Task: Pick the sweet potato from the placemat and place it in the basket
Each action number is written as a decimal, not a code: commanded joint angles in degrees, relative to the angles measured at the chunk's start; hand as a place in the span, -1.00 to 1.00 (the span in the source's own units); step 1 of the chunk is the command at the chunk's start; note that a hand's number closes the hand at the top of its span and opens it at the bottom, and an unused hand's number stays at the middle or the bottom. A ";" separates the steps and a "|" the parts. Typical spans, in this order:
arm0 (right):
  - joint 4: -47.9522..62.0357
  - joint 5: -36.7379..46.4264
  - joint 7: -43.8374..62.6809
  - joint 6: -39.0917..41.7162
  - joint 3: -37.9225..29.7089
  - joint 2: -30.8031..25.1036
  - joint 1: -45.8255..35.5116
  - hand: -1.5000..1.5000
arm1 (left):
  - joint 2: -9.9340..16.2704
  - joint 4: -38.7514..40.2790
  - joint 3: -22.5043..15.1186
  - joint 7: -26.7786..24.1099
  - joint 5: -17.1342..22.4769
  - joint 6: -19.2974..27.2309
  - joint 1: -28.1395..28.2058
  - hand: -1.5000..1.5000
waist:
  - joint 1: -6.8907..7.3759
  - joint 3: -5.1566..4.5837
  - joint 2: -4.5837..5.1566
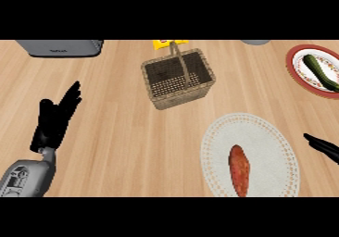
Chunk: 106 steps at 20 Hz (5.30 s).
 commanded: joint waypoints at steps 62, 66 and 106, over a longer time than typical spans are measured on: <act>20.96 46.52 13.60 -24.06 22.61 35.12 -19.24 1.00 | -6.96 -0.26 7.99 1.13 -9.21 -7.54 -2.20 0.00 | 1.09 -0.21 -0.23; 23.03 54.22 26.49 -20.28 25.51 35.66 -27.11 1.00 | -7.77 0.19 6.40 -0.16 -9.62 -8.28 -2.31 0.00 | 5.04 -1.13 -0.20; 50.59 18.16 98.34 -39.20 23.83 35.86 -119.49 1.00 | -11.02 5.58 4.95 -0.84 -11.61 -5.65 -6.44 0.00 | 5.33 -0.46 0.42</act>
